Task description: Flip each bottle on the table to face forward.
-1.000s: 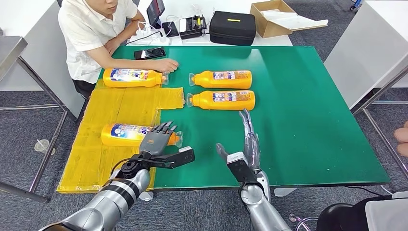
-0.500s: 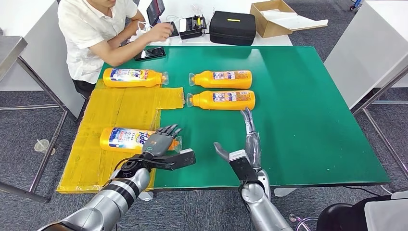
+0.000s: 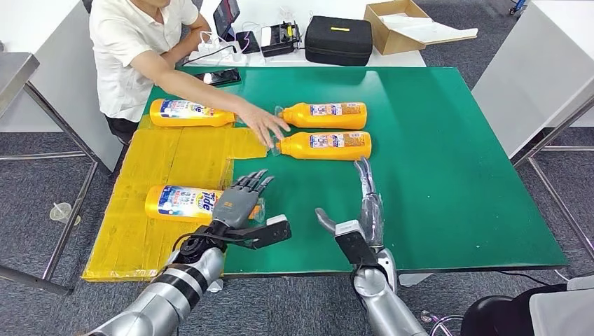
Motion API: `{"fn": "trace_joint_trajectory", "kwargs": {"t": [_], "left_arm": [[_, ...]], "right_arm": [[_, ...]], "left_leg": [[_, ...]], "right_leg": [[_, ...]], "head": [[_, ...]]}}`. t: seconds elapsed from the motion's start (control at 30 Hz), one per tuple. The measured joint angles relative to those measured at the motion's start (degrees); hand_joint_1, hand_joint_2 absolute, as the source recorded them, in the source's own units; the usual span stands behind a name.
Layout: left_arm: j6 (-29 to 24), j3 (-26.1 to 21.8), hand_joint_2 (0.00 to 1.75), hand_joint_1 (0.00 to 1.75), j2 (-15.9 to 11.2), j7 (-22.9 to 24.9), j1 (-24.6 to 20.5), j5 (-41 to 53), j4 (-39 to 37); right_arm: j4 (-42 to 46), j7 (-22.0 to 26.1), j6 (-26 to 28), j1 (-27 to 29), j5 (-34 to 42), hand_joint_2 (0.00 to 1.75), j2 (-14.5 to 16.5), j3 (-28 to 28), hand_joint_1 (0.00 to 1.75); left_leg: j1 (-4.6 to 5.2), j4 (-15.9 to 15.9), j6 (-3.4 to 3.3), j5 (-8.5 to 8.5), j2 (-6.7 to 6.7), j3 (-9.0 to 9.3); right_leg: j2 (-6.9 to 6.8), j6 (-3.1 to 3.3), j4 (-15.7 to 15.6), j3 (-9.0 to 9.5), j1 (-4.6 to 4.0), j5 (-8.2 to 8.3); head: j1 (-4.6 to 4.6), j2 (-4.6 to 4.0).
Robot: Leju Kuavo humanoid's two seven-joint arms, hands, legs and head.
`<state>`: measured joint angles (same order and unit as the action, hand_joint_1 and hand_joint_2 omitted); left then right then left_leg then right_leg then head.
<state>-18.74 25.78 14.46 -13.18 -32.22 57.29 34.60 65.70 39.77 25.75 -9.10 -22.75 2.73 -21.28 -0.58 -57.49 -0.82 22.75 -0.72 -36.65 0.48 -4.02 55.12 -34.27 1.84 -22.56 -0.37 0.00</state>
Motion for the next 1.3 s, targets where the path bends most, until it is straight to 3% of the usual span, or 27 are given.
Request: {"fn": "trace_joint_trajectory", "kwargs": {"t": [0.13,0.27,0.47,0.8,1.07,1.3], "left_arm": [[-2.5,1.8,1.75,0.00,-0.1,-5.5,5.9,-13.4,10.0],[-1.7,2.8,1.75,0.00,-0.2,-10.5,13.6,-29.8,20.3],[-3.5,4.3,1.75,0.00,-0.5,-10.7,20.8,-38.7,29.8],[-3.9,5.5,1.75,0.00,-0.9,-10.6,22.8,-39.3,34.0],[-4.9,5.7,1.75,0.00,-1.0,-10.7,23.0,-40.1,34.4],[-6.2,6.2,1.75,0.00,-1.0,-11.1,22.4,-40.1,34.6]], "right_arm": [[-0.8,-5.4,3.6,0.4,-13.1,1.75,-1.9,0.9,0.00],[-3.0,-12.8,7.4,0.5,-25.5,1.75,-6.6,3.5,0.00],[-6.0,-19.9,2.4,0.7,-32.7,1.75,-12.8,7.5,0.00],[-8.0,-21.0,1.7,0.8,-33.7,1.75,-14.9,8.6,0.00],[-10.5,-22.4,0.6,-0.2,-34.3,1.75,-14.9,8.6,0.00],[-15.8,-21.6,-0.4,-4.4,-34.0,1.75,-13.8,8.4,0.00]], "left_leg": [[0.01,0.0,0.00,0.03,-0.01,-0.01],[0.07,0.0,-0.02,0.04,-0.19,-0.04],[0.14,0.0,-0.06,0.07,-0.21,-0.08],[0.08,0.0,-0.05,0.06,-0.20,-0.07],[0.11,0.0,-0.06,0.06,-0.20,-0.08],[0.10,0.0,-0.06,0.04,-0.19,-0.07]], "right_leg": [[-0.01,0.00,0.0,-0.02,0.01,-0.02],[-0.14,-0.13,0.0,0.01,0.07,-0.11],[-0.14,-0.17,0.0,0.00,0.11,-0.11],[-0.14,-0.17,0.0,0.00,0.07,-0.12],[-0.14,-0.18,0.0,0.01,0.09,-0.11],[-0.14,-0.18,0.0,0.01,0.08,-0.10]], "head": [[-0.02,0.00],[-0.02,0.00],[-0.01,0.00],[-0.02,0.00],[-0.03,0.00],[-0.02,0.00]]}}
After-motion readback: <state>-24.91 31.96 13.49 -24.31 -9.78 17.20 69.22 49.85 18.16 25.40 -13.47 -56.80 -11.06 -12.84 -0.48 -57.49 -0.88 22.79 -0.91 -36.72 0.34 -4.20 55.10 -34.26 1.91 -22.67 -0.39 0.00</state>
